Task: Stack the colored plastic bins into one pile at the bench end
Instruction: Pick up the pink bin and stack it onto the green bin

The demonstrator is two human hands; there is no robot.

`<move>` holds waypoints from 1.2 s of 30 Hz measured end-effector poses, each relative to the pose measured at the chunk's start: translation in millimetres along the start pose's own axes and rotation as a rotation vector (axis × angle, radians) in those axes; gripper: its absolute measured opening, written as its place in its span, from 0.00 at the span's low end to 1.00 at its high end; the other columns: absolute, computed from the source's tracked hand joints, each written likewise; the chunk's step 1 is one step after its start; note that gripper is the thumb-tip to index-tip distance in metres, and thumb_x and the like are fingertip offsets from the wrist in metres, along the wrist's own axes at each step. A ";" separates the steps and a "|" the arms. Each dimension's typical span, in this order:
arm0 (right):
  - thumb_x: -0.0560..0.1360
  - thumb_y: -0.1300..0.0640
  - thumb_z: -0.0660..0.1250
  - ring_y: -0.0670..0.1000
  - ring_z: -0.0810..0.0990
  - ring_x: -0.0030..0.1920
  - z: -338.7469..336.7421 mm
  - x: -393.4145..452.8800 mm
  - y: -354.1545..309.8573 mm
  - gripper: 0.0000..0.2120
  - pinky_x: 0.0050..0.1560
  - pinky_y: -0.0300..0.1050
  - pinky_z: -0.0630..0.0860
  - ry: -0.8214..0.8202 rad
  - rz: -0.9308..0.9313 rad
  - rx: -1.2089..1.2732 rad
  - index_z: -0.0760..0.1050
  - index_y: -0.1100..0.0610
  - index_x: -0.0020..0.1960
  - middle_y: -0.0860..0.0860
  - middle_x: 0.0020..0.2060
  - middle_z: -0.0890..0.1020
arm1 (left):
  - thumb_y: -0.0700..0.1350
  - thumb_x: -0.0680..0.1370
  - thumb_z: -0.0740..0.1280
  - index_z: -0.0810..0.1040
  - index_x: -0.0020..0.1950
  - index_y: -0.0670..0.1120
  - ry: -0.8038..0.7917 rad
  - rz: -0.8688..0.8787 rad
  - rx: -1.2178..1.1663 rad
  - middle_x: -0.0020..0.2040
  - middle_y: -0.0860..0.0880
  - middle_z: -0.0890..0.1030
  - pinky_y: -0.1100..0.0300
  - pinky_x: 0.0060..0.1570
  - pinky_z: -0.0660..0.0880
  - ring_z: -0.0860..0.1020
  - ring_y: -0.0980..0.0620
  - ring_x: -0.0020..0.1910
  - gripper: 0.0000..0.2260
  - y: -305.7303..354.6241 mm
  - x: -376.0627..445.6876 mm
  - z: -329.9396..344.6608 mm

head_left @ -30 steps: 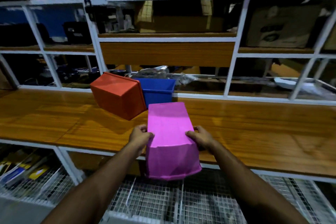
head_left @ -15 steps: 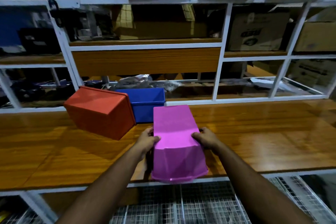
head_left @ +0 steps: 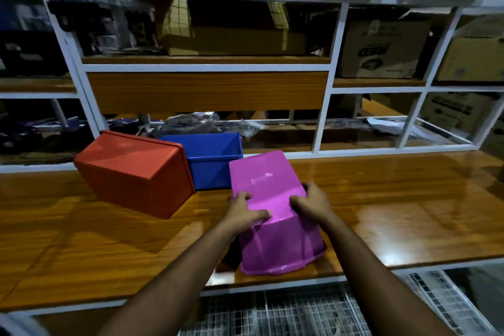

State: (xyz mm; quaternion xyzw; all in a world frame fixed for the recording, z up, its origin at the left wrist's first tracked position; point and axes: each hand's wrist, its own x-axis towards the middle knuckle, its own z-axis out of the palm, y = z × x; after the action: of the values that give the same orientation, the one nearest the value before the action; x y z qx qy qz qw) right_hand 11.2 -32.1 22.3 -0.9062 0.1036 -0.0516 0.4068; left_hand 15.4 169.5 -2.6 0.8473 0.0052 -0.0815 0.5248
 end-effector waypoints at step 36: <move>0.72 0.70 0.70 0.61 0.81 0.58 -26.6 36.2 -18.6 0.30 0.60 0.60 0.77 -0.019 0.048 0.525 0.65 0.64 0.72 0.63 0.60 0.80 | 0.45 0.64 0.68 0.79 0.56 0.43 0.106 -0.018 -0.168 0.40 0.49 0.82 0.62 0.33 0.73 0.79 0.55 0.34 0.21 53.7 -10.5 -6.7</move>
State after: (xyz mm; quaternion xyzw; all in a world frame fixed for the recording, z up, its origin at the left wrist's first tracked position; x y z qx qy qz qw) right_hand 44.5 -47.7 54.2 -0.7672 0.1042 -0.0587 0.6302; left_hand 11.0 152.2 49.6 0.8033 0.0477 -0.0405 0.5923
